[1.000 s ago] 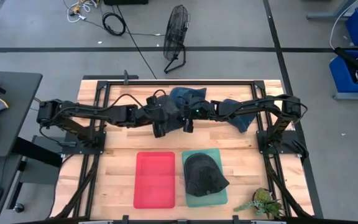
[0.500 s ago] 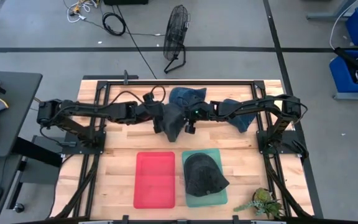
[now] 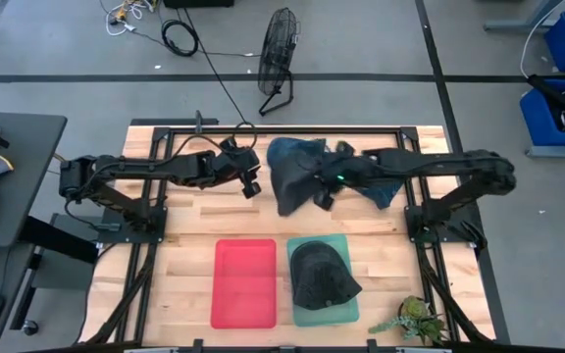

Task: Pick & Place hat
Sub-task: Put the black cap into the green bin, then put the right blue cap into the pink bin

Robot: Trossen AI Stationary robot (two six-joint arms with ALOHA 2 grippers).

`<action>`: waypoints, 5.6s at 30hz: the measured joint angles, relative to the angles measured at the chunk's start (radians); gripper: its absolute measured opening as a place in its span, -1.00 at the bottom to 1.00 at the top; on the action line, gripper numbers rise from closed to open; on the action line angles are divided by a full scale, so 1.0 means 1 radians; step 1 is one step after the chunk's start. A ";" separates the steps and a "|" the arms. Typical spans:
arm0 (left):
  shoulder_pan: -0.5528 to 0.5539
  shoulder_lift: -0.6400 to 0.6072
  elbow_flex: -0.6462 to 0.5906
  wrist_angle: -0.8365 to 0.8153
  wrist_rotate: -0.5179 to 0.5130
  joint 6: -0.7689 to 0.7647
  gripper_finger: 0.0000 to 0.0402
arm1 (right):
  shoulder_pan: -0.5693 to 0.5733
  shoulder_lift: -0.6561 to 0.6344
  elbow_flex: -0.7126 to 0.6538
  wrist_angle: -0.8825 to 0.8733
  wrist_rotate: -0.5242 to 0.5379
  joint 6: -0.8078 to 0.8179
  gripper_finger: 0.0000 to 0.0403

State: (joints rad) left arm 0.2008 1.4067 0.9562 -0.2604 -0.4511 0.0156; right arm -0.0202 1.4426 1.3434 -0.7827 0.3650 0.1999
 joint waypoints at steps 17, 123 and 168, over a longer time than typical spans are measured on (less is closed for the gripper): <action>0.005 0.000 0.000 0.002 0.000 -0.005 -0.30 | 0.364 0.021 -0.046 -0.150 -0.391 0.506 -0.95; 0.004 0.001 0.000 0.024 0.001 -0.004 -0.30 | 0.062 -0.139 -0.050 -0.351 -0.098 0.086 -0.21; 0.005 0.001 0.000 0.025 0.001 -0.004 -0.30 | 0.032 -0.124 -0.152 -0.436 -0.034 0.291 -0.21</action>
State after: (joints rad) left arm 0.2058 1.4075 0.9562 -0.2356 -0.4500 0.0116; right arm 0.0117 1.3182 1.1918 -1.2192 0.3314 0.4906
